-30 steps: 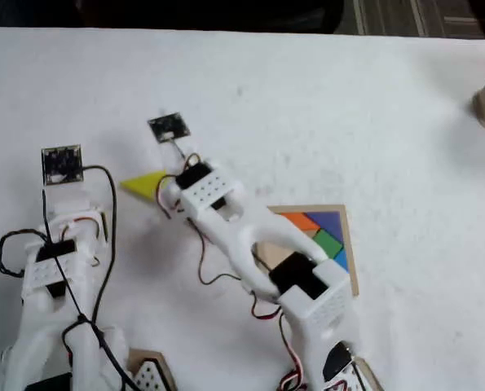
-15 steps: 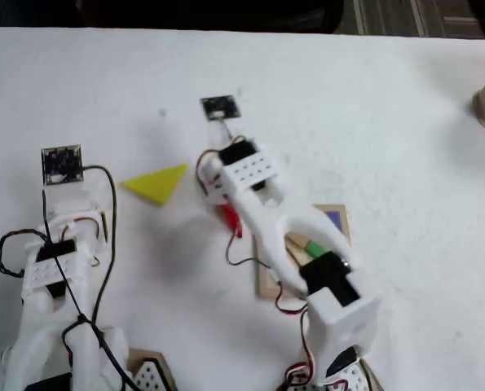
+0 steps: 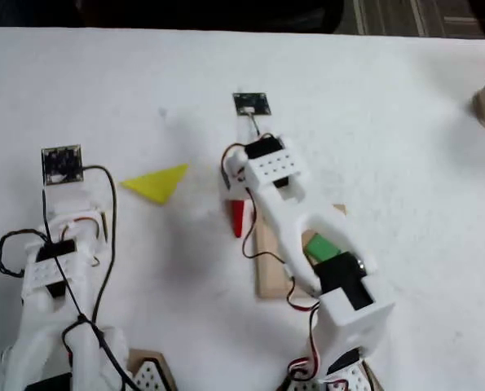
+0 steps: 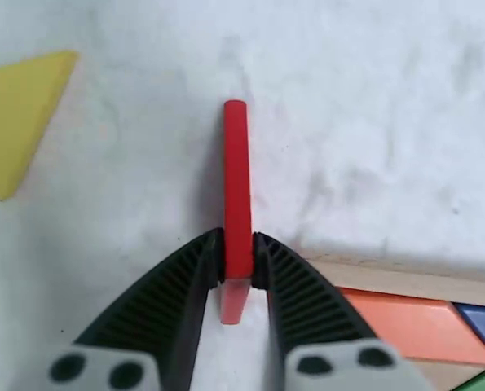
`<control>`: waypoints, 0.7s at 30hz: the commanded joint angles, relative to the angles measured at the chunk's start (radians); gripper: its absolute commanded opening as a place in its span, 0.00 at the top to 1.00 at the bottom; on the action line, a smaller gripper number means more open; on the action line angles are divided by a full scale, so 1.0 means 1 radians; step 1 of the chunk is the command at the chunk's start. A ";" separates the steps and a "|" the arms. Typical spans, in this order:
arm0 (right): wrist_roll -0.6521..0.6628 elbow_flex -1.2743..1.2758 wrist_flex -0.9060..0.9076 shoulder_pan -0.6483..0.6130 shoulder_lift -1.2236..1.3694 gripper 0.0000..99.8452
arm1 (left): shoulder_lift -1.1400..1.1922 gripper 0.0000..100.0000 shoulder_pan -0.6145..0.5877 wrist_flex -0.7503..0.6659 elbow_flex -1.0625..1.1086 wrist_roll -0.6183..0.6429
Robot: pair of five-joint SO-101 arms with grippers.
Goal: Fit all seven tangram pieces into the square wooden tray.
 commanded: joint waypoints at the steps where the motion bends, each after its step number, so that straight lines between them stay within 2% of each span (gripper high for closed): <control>1: 0.009 0.060 -0.076 -0.035 -0.022 0.98 | -0.031 0.94 -0.010 -0.021 -0.012 0.014; 6: 0.009 0.095 -0.113 -0.044 -0.035 0.98 | -0.031 0.94 -0.010 -0.021 -0.012 0.014; 13: 0.014 0.041 0.087 -0.021 -0.211 0.98 | -0.030 0.94 -0.010 -0.021 -0.012 0.014; 18: 0.135 0.043 0.243 0.044 -0.404 0.98 | -0.030 0.94 -0.010 -0.023 -0.012 0.014; 21: 0.155 0.061 0.308 0.111 -0.490 0.98 | -0.030 0.94 -0.010 -0.023 -0.012 0.014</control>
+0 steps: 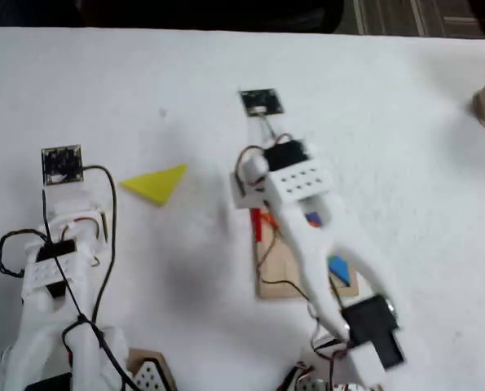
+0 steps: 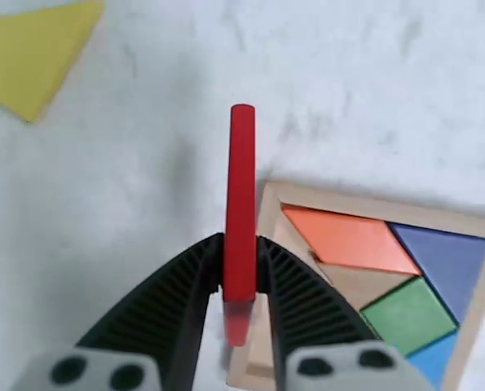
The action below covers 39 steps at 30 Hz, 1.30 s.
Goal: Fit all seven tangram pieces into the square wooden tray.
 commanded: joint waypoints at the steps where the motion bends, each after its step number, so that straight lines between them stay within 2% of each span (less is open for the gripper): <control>1: 0.034 0.005 0.070 0.090 -0.147 0.98 | -0.030 0.94 -0.010 -0.023 -0.012 0.014; 7: 0.038 0.235 0.085 0.225 -0.286 0.98 | -0.030 0.94 -0.007 -0.023 -0.012 0.014; 12: 0.227 0.416 0.084 0.231 -0.380 0.98 | -0.030 0.94 -0.007 -0.025 -0.012 0.014; 16: 0.238 0.496 0.059 0.231 -0.447 0.98 | -0.030 0.94 -0.007 -0.021 -0.012 0.014; 18: 0.203 0.522 0.024 0.228 -0.467 0.98 | -0.030 0.94 -0.005 -0.021 -0.012 0.014; 21: 0.083 0.549 -0.035 0.196 -0.479 0.98 | -0.030 0.94 -0.005 -0.021 -0.011 0.014; 27: -0.051 0.555 -0.050 0.018 -0.481 0.98 | -0.030 0.94 -0.010 -0.021 -0.011 0.014; 31: -0.091 0.557 -0.062 -0.076 -0.479 0.98 | -0.030 0.94 -0.008 -0.021 -0.011 0.014; 36: -0.091 0.578 -0.084 -0.058 -0.478 0.98 | -0.030 0.94 -0.008 -0.023 -0.011 0.014; 39: -0.089 0.629 -0.162 -0.051 -0.478 0.98 | -0.030 0.94 -0.007 -0.023 -0.011 0.014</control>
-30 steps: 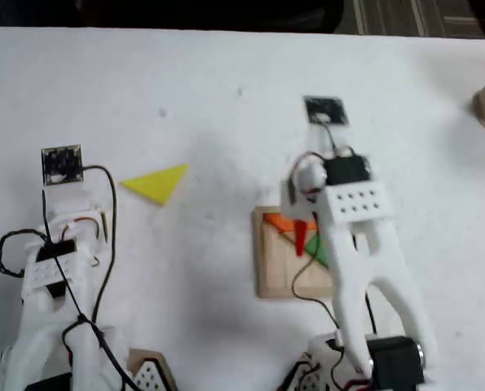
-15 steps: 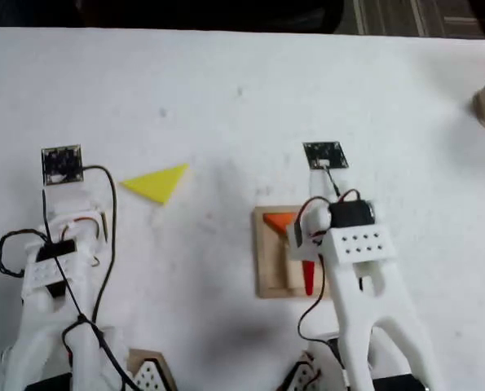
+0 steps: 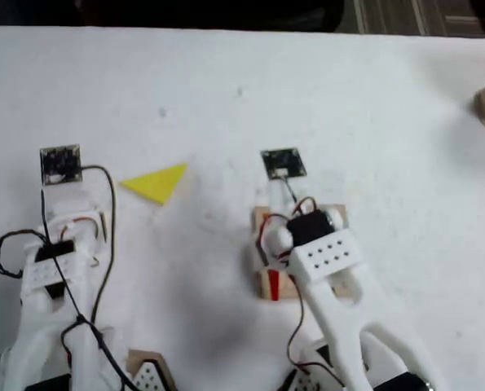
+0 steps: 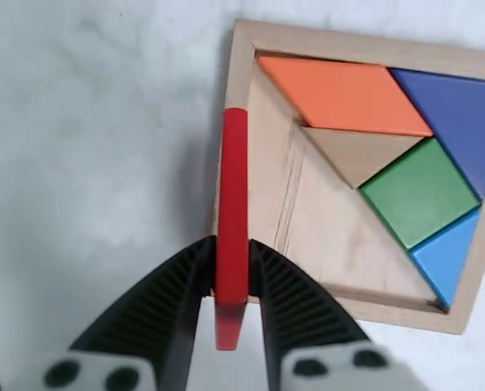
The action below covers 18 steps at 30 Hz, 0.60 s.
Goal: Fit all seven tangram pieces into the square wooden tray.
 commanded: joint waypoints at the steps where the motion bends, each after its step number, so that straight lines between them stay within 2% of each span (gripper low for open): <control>1: -0.005 0.034 -0.090 0.013 -0.033 0.98 | -0.030 0.94 -0.004 -0.023 -0.011 0.014; 18: -0.002 0.212 -0.395 0.015 -0.036 0.98 | -0.030 0.94 -0.005 -0.021 -0.009 0.014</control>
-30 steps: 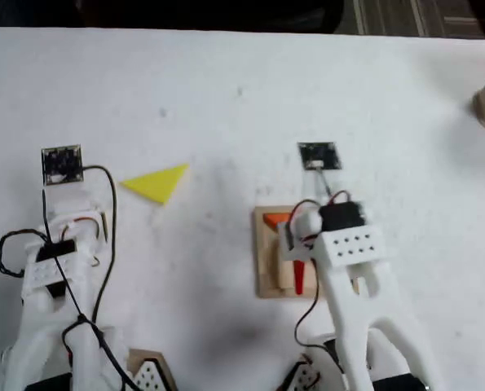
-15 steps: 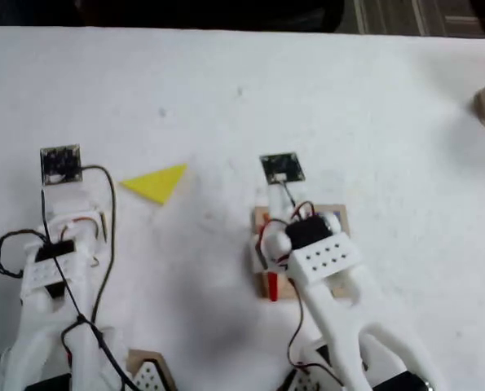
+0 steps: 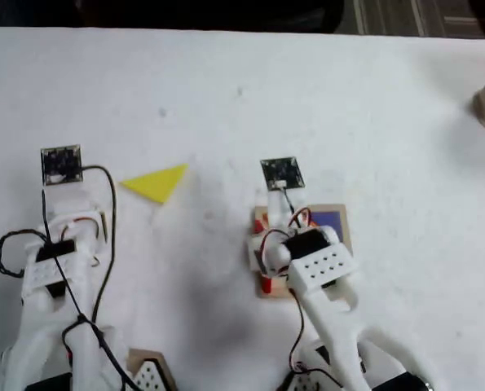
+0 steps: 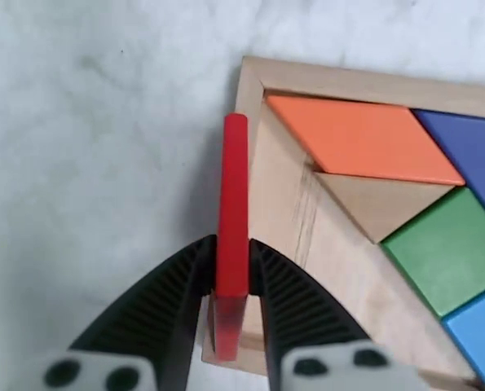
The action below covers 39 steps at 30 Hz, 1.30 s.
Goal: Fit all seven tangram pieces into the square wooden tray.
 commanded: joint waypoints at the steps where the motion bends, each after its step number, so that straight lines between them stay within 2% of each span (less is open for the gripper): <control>1: -0.002 0.009 -0.053 0.015 -0.036 0.98 | -0.030 0.94 -0.005 -0.025 -0.006 0.014; 4: 0.023 0.008 -0.053 0.015 -0.041 0.95 | -0.030 0.94 -0.004 -0.025 -0.005 0.014; 7: 0.081 0.009 -0.045 0.015 -0.041 0.83 | -0.030 0.94 -0.004 -0.026 -0.005 0.014; 10: 0.083 0.006 -0.015 0.027 -0.041 0.74 | -0.030 0.94 -0.004 -0.026 -0.005 0.014; 15: 0.091 -0.025 0.002 0.094 -0.042 0.73 | -0.030 0.94 -0.004 -0.028 -0.005 0.014; 22: 0.091 -0.199 0.208 0.113 -0.042 0.73 | -0.030 0.94 -0.004 -0.028 -0.003 0.014; 29: 0.089 -0.282 0.378 0.114 -0.041 0.74 | -0.030 0.94 -0.004 -0.028 -0.003 0.014; 31: 0.089 -0.282 0.404 0.130 -0.036 0.81 | -0.030 0.94 -0.004 -0.028 -0.003 0.014; 34: 0.097 -0.282 0.400 0.171 -0.033 0.99 | -0.030 0.94 -0.004 -0.028 -0.003 0.014; 37: 0.193 -0.255 0.383 0.193 -0.038 0.95 | -0.030 0.94 -0.002 -0.028 -0.003 0.014; 39: 0.219 -0.239 0.317 0.193 -0.033 0.98 | -0.030 0.94 -0.002 -0.028 -0.003 0.014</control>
